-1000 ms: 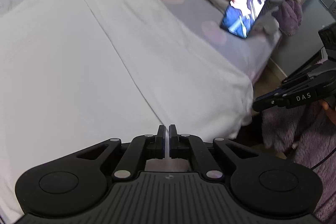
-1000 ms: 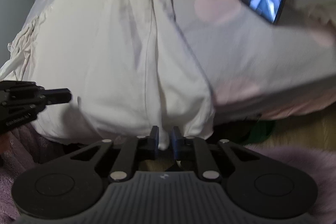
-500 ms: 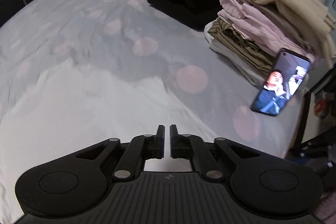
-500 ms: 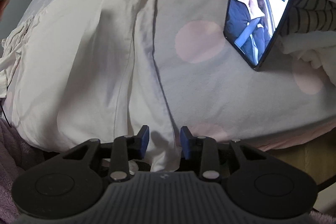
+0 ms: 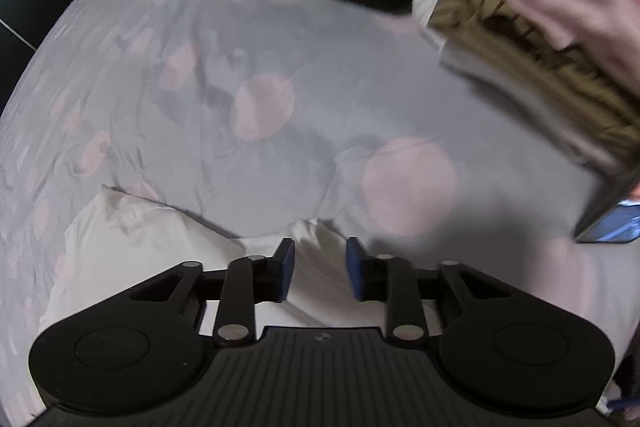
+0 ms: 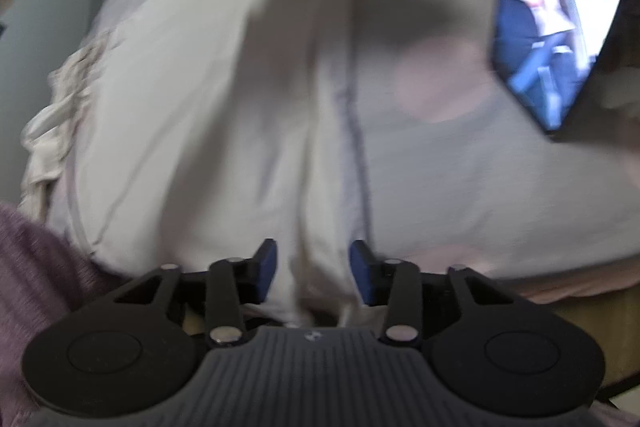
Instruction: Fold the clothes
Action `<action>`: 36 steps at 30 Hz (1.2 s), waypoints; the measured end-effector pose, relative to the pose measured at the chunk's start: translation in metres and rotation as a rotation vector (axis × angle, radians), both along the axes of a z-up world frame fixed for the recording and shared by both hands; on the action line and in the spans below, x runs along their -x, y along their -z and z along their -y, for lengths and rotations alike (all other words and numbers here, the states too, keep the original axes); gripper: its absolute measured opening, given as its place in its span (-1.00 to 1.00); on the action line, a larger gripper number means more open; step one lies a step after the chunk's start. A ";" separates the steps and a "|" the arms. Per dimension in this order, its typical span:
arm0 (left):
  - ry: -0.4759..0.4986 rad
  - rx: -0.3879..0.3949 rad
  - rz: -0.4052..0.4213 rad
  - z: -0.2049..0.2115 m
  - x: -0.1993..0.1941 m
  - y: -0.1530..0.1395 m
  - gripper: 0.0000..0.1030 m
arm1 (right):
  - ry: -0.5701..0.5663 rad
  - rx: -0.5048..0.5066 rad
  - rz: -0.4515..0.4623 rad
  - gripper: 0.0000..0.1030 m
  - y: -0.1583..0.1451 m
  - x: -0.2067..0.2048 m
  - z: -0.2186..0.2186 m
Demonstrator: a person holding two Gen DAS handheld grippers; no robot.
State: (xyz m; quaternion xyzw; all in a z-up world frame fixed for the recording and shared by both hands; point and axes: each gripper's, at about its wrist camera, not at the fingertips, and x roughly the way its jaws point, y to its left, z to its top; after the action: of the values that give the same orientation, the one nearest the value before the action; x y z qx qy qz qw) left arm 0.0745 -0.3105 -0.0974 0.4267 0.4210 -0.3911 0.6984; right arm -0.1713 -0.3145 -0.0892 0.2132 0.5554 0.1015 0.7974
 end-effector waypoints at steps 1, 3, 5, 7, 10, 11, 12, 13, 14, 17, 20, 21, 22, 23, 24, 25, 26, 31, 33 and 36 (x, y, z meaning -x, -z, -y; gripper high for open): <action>0.007 -0.015 0.003 0.001 -0.002 0.004 -0.78 | -0.007 -0.007 0.002 -0.07 0.000 0.002 -0.001; 0.015 -0.031 -0.008 0.003 -0.004 0.008 -0.86 | -0.009 -0.043 0.013 -0.07 -0.002 0.005 0.000; 0.022 -0.039 -0.015 0.004 -0.006 0.010 -0.91 | -0.007 -0.089 0.035 -0.07 -0.007 0.009 0.001; 0.019 -0.037 -0.027 0.003 -0.008 0.009 -0.93 | -0.017 -0.123 0.053 -0.07 -0.011 0.012 -0.002; 0.018 -0.032 -0.047 0.002 -0.013 0.007 -0.96 | -0.036 -0.093 -0.025 -0.11 0.004 0.006 -0.011; 0.017 -0.028 -0.053 0.001 -0.014 0.005 -0.96 | -0.032 -0.086 -0.059 -0.15 0.012 0.004 -0.013; 0.015 -0.022 -0.057 0.001 -0.015 0.002 -0.96 | -0.029 -0.081 -0.091 -0.19 0.019 0.002 -0.015; 0.011 -0.015 -0.062 0.000 -0.016 -0.001 -0.96 | -0.025 -0.077 -0.124 -0.20 0.026 0.000 -0.016; 0.003 -0.005 -0.069 -0.002 -0.018 -0.004 -0.97 | -0.021 -0.075 -0.147 -0.22 0.031 -0.001 -0.018; -0.015 0.022 -0.074 -0.005 -0.021 -0.010 -0.97 | 0.002 -0.090 -0.163 -0.98 0.037 0.000 -0.018; -0.036 0.050 -0.078 -0.008 -0.023 -0.017 -0.97 | 0.021 -0.134 -0.157 -0.98 0.032 0.006 -0.013; -0.047 0.063 -0.085 -0.009 -0.025 -0.019 -0.97 | 0.026 -0.149 -0.161 -0.98 0.028 0.010 -0.011; -0.061 0.080 -0.090 -0.011 -0.028 -0.022 -0.97 | 0.028 -0.140 -0.155 -0.98 0.022 0.013 -0.009; -0.072 0.093 -0.094 -0.011 -0.030 -0.024 -0.97 | 0.030 -0.123 -0.148 -0.98 0.015 0.015 -0.008; -0.076 0.099 -0.093 -0.010 -0.030 -0.023 -0.97 | 0.032 -0.106 -0.140 -0.98 0.009 0.017 -0.006; -0.081 0.106 -0.091 -0.010 -0.031 -0.023 -0.97 | 0.034 -0.088 -0.132 -0.98 0.003 0.019 -0.004; -0.086 0.111 -0.091 -0.008 -0.032 -0.022 -0.97 | 0.040 -0.076 -0.133 -0.98 0.000 0.019 -0.001; -0.119 0.147 -0.105 -0.003 -0.033 -0.009 -0.97 | 0.077 -0.034 -0.203 -0.98 0.020 0.007 0.000; -0.132 0.166 -0.108 -0.003 -0.034 -0.004 -0.97 | 0.091 -0.005 -0.207 -0.98 0.025 0.008 0.001; -0.145 0.175 -0.110 -0.004 -0.035 0.001 -0.97 | 0.106 0.003 -0.205 -0.98 0.023 0.012 0.004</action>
State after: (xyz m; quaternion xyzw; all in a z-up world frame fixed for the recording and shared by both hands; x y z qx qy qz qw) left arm 0.1093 -0.3070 -0.0989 0.3105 0.4527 -0.3975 0.7353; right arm -0.1830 -0.3180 -0.1117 0.2501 0.6220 0.0359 0.7411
